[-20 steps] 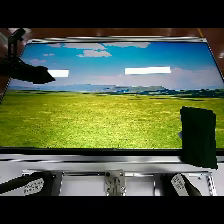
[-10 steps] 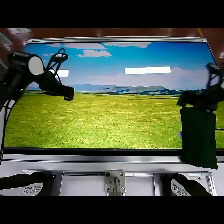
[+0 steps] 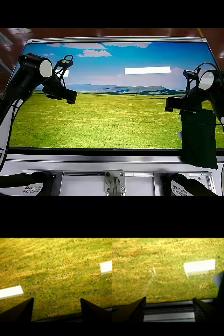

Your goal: Fold the shirts.

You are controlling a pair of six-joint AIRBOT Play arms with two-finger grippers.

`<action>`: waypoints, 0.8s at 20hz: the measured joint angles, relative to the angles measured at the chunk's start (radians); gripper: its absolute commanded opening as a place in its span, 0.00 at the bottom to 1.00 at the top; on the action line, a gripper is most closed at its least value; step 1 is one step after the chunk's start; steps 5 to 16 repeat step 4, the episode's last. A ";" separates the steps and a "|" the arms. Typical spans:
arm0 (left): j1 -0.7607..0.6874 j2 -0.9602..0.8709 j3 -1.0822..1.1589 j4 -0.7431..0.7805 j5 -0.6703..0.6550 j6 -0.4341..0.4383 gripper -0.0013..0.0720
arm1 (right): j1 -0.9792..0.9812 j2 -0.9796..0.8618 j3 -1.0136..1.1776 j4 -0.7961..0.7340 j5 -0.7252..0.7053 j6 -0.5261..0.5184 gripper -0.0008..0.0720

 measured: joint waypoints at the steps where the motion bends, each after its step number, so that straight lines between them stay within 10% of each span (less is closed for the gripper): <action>1: 0.000 0.000 0.000 0.000 0.001 -0.003 0.98 | 0.001 -0.001 0.000 0.000 0.003 0.000 0.96; 16: 0.000 -0.001 0.000 0.003 0.006 -0.004 0.98 | 0.003 -0.002 0.000 0.000 0.004 0.000 0.96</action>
